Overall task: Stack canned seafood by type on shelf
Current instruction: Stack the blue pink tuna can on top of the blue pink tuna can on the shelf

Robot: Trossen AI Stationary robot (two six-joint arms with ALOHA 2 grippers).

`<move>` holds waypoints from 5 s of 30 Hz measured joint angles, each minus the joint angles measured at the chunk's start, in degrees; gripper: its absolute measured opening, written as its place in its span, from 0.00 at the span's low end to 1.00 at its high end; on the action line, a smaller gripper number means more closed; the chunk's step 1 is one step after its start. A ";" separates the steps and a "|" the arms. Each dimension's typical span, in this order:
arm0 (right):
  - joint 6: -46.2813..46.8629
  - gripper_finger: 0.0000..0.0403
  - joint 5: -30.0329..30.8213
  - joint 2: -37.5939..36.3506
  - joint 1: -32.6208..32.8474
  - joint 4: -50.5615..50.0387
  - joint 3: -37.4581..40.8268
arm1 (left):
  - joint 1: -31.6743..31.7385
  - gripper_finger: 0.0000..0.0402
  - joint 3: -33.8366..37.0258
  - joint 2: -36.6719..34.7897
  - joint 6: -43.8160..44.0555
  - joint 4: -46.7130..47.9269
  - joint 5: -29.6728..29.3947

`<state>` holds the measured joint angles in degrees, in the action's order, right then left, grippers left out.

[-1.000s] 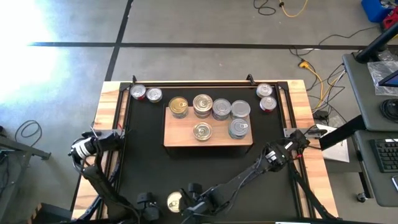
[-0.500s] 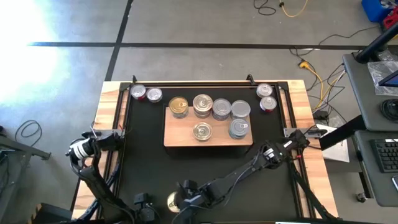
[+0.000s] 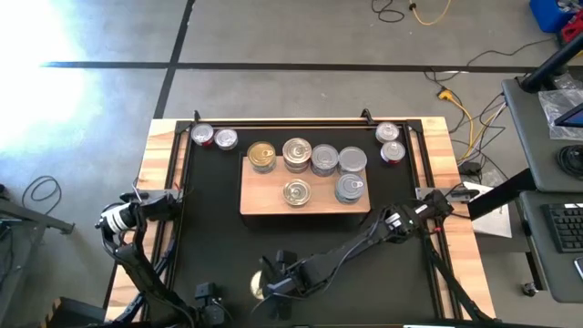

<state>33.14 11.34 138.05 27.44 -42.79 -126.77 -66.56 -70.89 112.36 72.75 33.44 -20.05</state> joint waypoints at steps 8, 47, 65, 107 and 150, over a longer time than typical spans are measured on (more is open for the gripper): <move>0.05 0.03 13.32 -1.76 0.67 -12.12 -7.14 | -0.07 0.00 -0.03 -0.22 -0.83 2.17 -1.44; 18.29 0.03 20.16 -1.23 3.93 -11.65 6.11 | 20.51 0.00 10.62 -10.24 -39.04 -9.27 -5.02; 16.62 0.03 15.34 -2.03 7.73 -8.97 6.18 | 16.56 0.00 12.57 -12.65 -34.53 -2.51 -6.13; 9.60 0.03 7.66 -1.06 3.69 -5.09 6.28 | 18.75 0.98 31.02 -9.16 -45.21 -49.38 -13.95; 0.92 0.03 2.12 -3.46 1.72 -13.67 2.17 | 22.57 0.93 21.13 -2.81 -47.63 -55.35 -19.05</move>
<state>34.06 13.45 134.59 29.16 -56.46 -124.59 -43.99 -49.76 109.54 25.12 -21.91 -39.10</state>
